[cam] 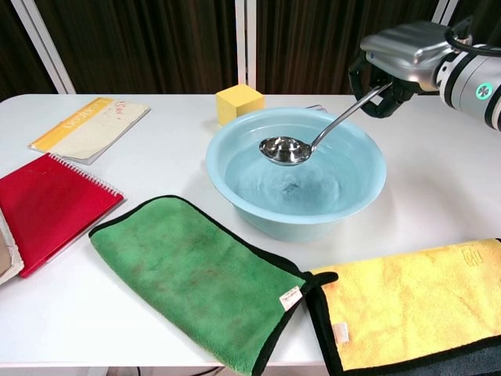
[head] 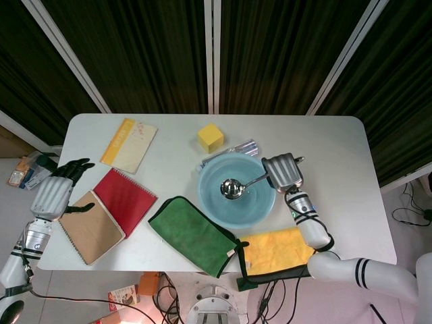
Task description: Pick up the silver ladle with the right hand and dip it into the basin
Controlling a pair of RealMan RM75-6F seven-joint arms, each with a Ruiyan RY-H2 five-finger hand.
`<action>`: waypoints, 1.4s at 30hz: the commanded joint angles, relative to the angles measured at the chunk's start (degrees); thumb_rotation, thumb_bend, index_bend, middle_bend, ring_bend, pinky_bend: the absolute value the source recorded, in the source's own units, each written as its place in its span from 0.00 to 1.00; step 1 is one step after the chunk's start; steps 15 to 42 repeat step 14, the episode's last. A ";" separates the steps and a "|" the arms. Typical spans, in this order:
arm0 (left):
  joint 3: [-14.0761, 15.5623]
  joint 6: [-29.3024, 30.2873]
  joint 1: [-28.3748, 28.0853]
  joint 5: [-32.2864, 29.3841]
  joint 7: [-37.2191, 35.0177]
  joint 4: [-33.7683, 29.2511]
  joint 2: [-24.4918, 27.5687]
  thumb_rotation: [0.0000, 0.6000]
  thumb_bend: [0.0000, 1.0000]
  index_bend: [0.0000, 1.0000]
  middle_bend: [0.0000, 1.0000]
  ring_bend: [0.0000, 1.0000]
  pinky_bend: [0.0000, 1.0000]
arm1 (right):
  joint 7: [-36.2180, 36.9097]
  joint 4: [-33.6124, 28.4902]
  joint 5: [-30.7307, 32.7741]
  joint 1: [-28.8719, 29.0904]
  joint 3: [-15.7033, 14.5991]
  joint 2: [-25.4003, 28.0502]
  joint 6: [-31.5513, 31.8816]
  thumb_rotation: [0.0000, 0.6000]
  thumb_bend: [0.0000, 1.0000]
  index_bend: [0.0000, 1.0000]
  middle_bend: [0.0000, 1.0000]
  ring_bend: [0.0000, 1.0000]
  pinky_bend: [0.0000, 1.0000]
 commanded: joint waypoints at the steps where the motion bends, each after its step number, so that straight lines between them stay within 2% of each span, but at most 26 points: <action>1: 0.02 -0.01 0.00 0.01 0.06 -0.08 0.00 1.00 0.03 0.19 0.12 0.12 0.24 | -0.96 -1.35 0.32 0.47 0.18 1.16 1.01 1.00 0.75 0.76 0.85 0.79 0.80; 14: -0.01 -0.09 -0.13 0.12 0.00 -0.01 -0.26 1.00 0.03 0.19 0.12 0.12 0.24 | -4.73 -4.79 0.72 2.21 -0.40 4.31 3.66 1.00 0.75 0.76 0.85 0.79 0.80; 42: -0.01 -0.09 -0.13 0.12 0.00 -0.01 -0.26 1.00 0.03 0.19 0.12 0.12 0.24 | -4.73 -4.79 0.72 2.21 -0.40 4.31 3.66 1.00 0.75 0.76 0.85 0.79 0.80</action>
